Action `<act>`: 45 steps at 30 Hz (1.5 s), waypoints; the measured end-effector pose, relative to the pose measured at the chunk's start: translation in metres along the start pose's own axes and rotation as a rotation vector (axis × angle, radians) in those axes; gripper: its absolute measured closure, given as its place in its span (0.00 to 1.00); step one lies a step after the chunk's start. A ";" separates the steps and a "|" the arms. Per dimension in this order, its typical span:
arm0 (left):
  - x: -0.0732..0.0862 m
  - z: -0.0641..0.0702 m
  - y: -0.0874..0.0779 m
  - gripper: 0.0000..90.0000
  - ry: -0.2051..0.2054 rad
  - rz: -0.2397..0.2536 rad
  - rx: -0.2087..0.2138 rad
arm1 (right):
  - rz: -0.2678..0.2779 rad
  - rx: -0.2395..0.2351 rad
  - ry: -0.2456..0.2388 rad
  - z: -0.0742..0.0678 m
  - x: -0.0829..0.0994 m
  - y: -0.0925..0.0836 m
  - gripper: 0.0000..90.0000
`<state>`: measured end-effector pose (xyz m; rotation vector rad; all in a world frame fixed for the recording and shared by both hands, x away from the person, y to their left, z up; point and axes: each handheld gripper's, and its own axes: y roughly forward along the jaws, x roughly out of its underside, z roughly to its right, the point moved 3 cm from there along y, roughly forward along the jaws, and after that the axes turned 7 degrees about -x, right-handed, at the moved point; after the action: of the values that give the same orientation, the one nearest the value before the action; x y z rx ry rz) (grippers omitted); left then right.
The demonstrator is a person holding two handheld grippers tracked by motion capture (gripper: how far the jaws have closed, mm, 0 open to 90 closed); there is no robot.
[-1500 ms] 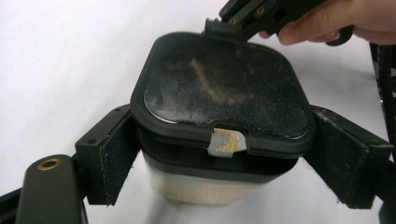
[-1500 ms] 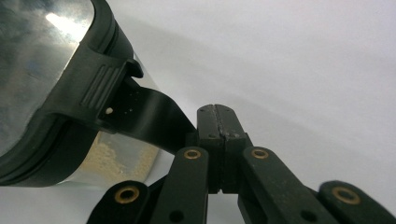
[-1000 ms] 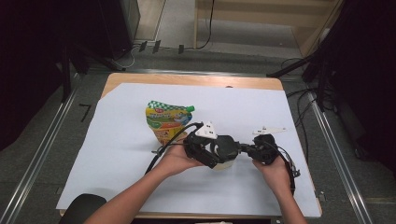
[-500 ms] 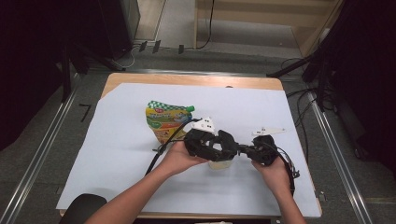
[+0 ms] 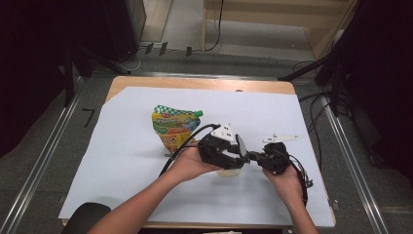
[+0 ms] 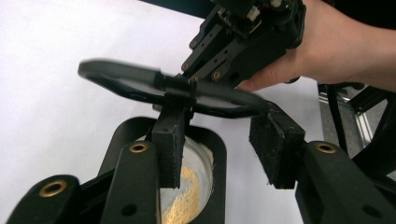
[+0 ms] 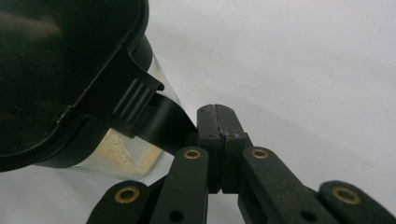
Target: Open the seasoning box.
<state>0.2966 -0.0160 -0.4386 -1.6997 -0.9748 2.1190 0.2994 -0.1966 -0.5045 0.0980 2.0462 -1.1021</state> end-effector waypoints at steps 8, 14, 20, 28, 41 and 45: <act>-0.010 0.004 0.004 0.79 0.029 -0.016 0.041 | -0.001 0.000 -0.004 -0.001 0.001 -0.001 1.00; -0.014 0.004 0.008 0.87 0.033 -0.028 0.078 | 0.000 0.005 -0.001 -0.002 0.001 -0.001 1.00; -0.019 0.006 0.011 0.93 0.049 -0.050 0.095 | 0.001 0.006 0.001 -0.003 0.002 -0.001 1.00; -0.018 0.004 0.011 0.89 0.028 -0.055 0.103 | 0.006 0.001 0.000 -0.003 0.002 -0.002 1.00; -0.010 -0.009 -0.010 0.67 -0.011 -0.072 0.089 | 0.046 -0.031 0.016 -0.015 0.012 -0.025 0.98; -0.005 -0.012 -0.017 0.65 -0.033 -0.067 0.090 | 0.054 -0.035 -0.001 -0.024 0.018 -0.033 0.96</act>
<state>0.3056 -0.0022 -0.4244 -1.5727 -0.9175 2.1212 0.2597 -0.2045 -0.4873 0.1342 2.0494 -1.0324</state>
